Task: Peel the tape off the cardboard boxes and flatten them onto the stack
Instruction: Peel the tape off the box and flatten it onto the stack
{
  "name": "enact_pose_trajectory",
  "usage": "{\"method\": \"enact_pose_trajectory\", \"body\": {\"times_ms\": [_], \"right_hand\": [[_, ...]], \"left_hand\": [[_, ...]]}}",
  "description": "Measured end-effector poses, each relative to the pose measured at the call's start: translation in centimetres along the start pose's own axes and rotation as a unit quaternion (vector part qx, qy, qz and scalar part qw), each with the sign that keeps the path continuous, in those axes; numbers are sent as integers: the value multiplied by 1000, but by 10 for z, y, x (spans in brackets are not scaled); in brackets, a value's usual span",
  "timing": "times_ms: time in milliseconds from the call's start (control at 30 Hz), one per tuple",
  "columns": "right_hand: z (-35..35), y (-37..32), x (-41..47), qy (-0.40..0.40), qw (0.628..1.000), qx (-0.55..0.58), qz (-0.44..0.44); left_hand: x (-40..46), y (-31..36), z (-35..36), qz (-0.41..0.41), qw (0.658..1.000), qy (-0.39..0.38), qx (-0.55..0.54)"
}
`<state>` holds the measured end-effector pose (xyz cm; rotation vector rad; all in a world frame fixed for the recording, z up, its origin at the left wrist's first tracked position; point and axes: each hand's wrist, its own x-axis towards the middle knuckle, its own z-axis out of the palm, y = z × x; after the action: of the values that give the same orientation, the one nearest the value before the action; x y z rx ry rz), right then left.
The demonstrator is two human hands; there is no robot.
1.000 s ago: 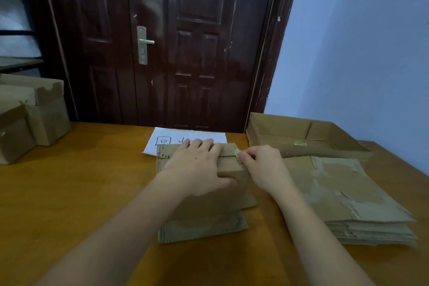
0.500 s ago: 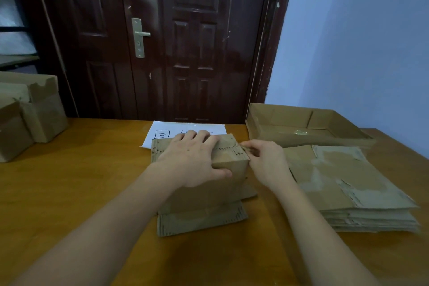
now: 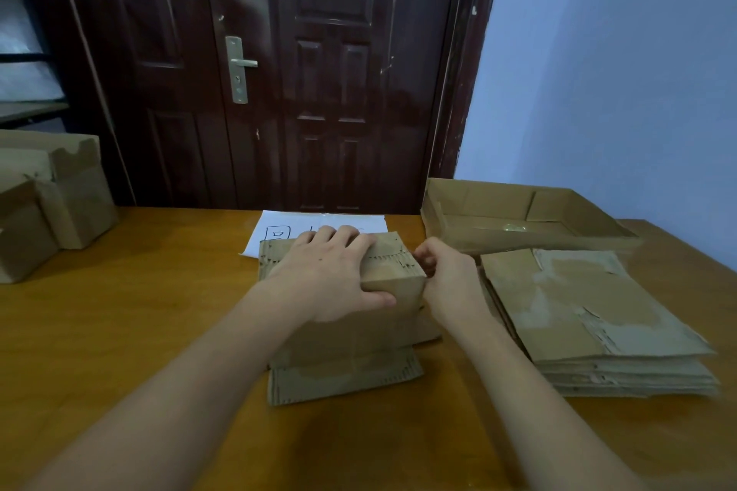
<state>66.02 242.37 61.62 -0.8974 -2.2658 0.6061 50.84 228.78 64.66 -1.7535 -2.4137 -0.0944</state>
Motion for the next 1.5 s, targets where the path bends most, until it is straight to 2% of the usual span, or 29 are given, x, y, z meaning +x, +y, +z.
{"method": "enact_pose_trajectory", "body": {"times_ms": [100,167,233,300,433,533,633,733,800,867,1033,1100,1167,1333,1500], "right_hand": [[0,7,-3,-19,1000,10,-13],[-5,12,-4,-69,988,135,36],[-10,12,-9,-130,943,287,106],[-12,14,-9,-152,925,323,130],[-9,17,-6,-104,957,251,103],[4,14,-2,-68,993,75,57],[9,10,2,-34,999,-8,23],[8,18,4,-57,998,30,5],[3,22,1,-96,980,162,57],[0,22,-4,-125,946,277,116],[8,26,-13,-164,909,342,169],[11,27,-16,-177,907,331,191],[14,29,-16,-159,932,274,175],[20,35,-17,-42,989,114,90],[18,33,-16,4,995,92,49]], "left_hand": [[1,-2,1,2,1000,1,-5],[1,-2,2,4,1000,1,-7],[2,-2,3,5,1000,1,-7],[3,-2,3,6,1000,1,-6],[2,-3,3,5,1000,2,-4],[2,-2,2,5,1000,2,-2],[1,-2,2,3,1000,4,-7],[1,-3,2,3,1000,4,-10],[2,-3,1,6,1000,2,-14],[3,-5,0,12,1000,-4,-17],[0,-20,-4,48,998,-22,-42],[-2,-24,-4,59,997,-27,-47],[-3,-25,-4,66,996,-30,-51],[-1,-30,-2,66,996,-33,-55],[-1,-30,0,67,996,-24,-53]]}}
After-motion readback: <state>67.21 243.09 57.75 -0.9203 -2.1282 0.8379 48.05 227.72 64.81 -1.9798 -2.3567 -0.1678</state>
